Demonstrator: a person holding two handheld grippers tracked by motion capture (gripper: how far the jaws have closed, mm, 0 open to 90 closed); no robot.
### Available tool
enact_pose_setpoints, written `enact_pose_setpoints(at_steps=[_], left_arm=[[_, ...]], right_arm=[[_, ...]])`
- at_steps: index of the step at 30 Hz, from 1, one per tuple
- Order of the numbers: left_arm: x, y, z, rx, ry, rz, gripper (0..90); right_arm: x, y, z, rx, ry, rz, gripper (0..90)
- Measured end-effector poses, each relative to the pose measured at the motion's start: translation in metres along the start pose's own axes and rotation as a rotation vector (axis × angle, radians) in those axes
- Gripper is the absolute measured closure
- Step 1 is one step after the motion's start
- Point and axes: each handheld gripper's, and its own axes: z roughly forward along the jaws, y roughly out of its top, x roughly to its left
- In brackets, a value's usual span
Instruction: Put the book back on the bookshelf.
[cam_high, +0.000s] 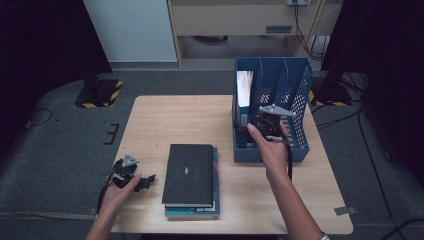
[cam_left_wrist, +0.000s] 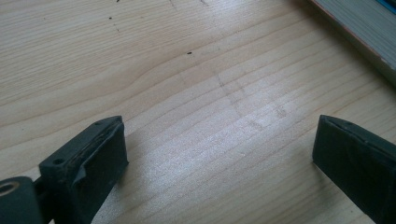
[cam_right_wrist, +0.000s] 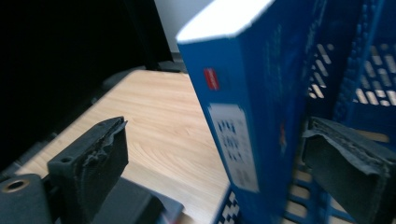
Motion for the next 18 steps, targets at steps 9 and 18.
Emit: enact_pose_setpoints(at_steps=[9, 18], left_arm=[[-0.002, -0.003, 0.001, -0.025, 0.015, 0.007, 1.4], [-0.003, -0.003, 0.002, -0.026, 0.024, -0.002, 0.5]], right_arm=[[-0.003, -0.02, -0.009, 0.026, 0.018, -0.028, 8.8], [0.007, -0.047, -0.009, 0.045, 0.027, -0.092, 11.4]])
